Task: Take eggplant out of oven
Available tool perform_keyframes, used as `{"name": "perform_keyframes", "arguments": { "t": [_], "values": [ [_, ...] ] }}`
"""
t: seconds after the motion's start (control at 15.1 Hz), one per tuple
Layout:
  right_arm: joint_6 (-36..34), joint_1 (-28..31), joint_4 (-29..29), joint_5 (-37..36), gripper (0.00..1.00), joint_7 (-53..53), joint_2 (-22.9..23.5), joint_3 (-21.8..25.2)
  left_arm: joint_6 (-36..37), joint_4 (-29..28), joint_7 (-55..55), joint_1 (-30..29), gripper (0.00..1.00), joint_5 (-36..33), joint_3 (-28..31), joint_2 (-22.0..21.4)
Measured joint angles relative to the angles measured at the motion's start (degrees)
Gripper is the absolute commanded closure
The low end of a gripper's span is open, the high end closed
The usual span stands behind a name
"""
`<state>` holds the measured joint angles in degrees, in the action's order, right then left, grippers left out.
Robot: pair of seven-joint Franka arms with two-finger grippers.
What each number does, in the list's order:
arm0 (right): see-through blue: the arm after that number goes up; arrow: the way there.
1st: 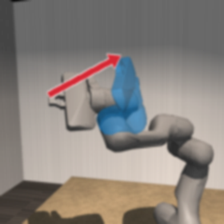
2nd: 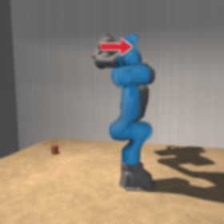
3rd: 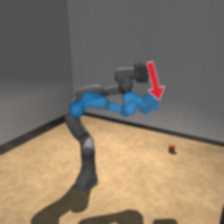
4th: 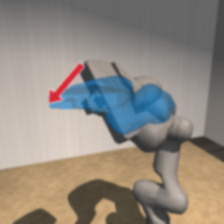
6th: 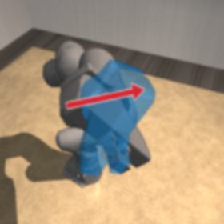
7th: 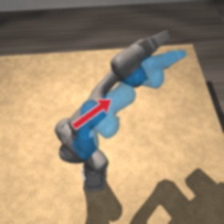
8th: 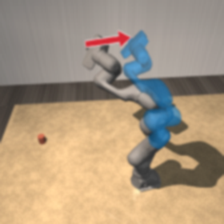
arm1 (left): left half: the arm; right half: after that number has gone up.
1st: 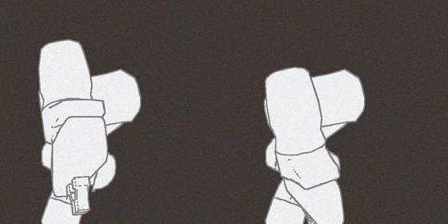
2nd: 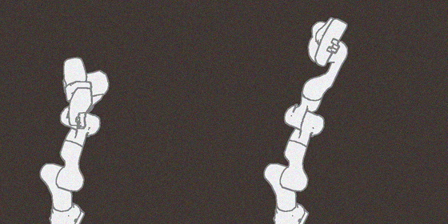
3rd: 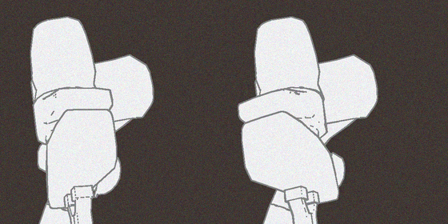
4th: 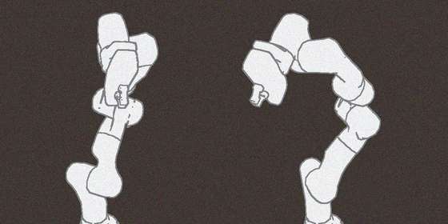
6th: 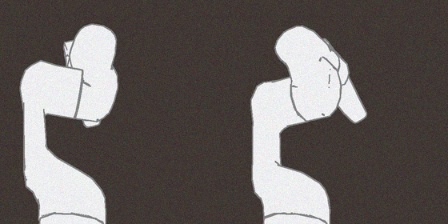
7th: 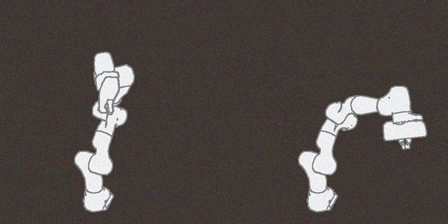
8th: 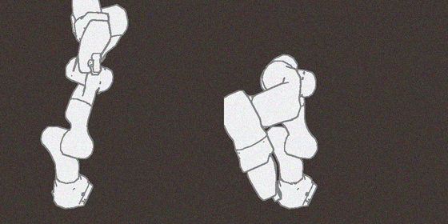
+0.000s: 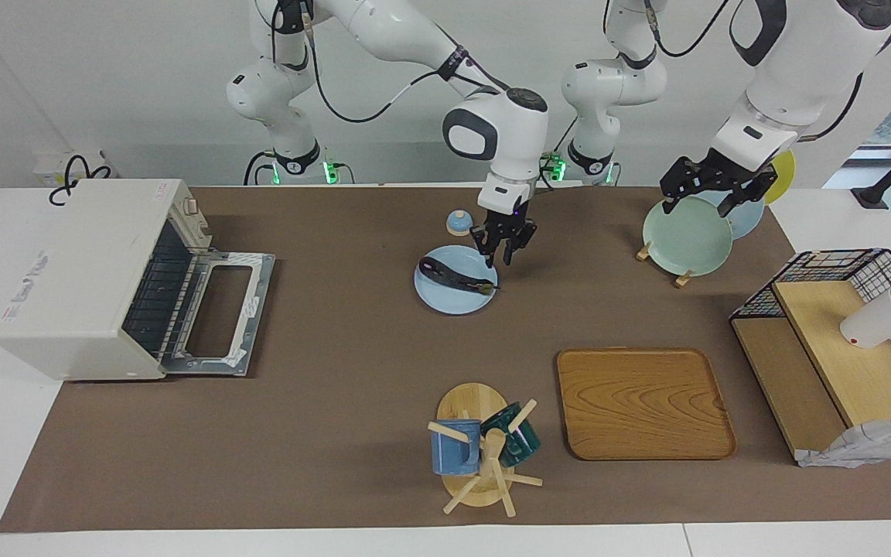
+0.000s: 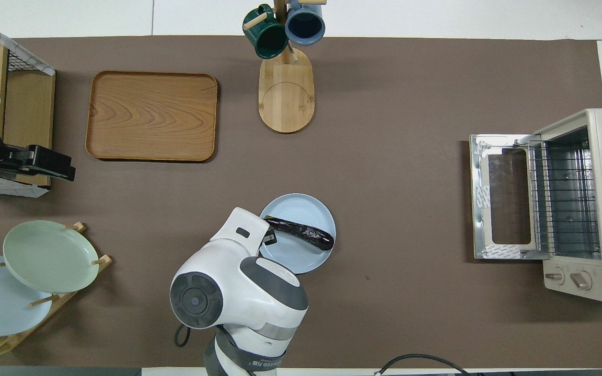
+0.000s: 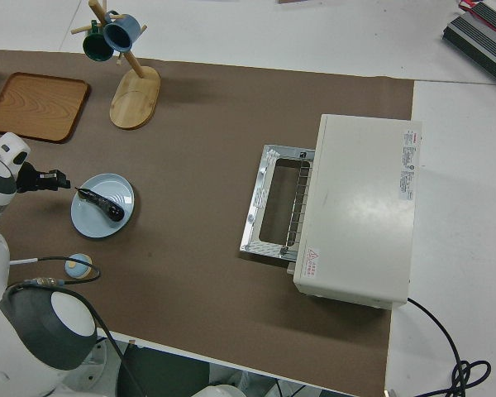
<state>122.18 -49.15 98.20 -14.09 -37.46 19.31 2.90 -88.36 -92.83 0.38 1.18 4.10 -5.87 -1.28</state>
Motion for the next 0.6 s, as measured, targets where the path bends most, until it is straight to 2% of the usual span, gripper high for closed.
{"name": "perform_keyframes", "arguments": {
  "t": [0.07, 0.2, 0.4, 0.6],
  "values": [
    [-3.1, 3.1, -0.4, 0.0, 0.72, 4.6, -2.2, 0.0, -0.2, -0.4, -1.0, 0.0, 0.00, 0.9, -0.3, -0.1],
    [-9.6, 9.0, -0.5, 0.1, 1.00, 13.8, -6.5, 0.1, -1.1, -1.6, -6.5, 1.1, 0.00, 2.4, -0.7, -0.4],
    [-16.2, 14.6, 1.4, 0.2, 1.00, 19.9, -10.0, 0.2, -4.2, -5.0, -18.8, 6.2, 0.00, 2.6, -1.0, -1.9],
    [-13.8, 20.2, 7.4, 0.1, 1.00, 21.6, -10.7, 0.2, -6.8, -8.1, -34.8, 11.9, 0.00, 2.7, -1.2, -3.1]
  ]
}}
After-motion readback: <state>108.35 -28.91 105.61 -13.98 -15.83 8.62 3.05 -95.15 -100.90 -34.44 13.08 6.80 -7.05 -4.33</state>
